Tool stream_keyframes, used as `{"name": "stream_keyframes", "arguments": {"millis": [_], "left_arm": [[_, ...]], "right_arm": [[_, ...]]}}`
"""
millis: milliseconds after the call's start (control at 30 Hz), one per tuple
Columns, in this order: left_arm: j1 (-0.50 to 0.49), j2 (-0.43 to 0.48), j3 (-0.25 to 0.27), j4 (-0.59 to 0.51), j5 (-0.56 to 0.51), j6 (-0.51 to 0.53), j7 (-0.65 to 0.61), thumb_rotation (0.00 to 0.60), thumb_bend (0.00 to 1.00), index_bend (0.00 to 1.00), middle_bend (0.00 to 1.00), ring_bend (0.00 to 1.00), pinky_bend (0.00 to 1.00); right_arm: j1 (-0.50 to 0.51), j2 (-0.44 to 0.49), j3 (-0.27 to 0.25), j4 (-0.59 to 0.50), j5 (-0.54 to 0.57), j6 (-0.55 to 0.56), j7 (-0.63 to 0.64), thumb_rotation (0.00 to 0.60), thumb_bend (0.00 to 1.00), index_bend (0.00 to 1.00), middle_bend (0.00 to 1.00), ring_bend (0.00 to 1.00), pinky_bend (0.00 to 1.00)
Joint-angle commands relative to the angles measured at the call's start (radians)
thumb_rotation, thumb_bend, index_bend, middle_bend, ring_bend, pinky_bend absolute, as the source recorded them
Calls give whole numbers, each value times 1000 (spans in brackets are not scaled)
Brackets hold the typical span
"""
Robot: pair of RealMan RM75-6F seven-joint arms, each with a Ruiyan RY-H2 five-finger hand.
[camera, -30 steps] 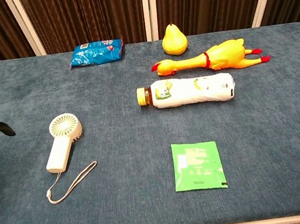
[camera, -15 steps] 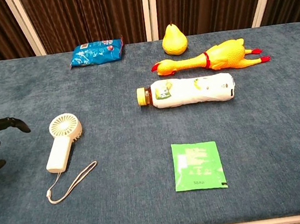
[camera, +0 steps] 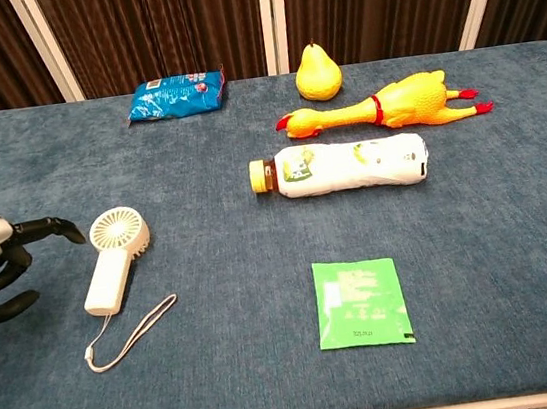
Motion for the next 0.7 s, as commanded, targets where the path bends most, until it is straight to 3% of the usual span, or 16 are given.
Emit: {"name": "stream_keyframes", "arguments": {"millis": [33,700], "left_arm": [[-5,-4,2,1,3,2,-6,600,385,244,816,755,711],[-41,-32,19,21,-6,-23,-3,600,390,248,810,754,711]], "right_arm": [[1,1,-1,-2,1,-2,-3,600,101,0,0,0,0],[5,-6,-5,3,28,-26,-16,600,101,0,0,0,0]]}}
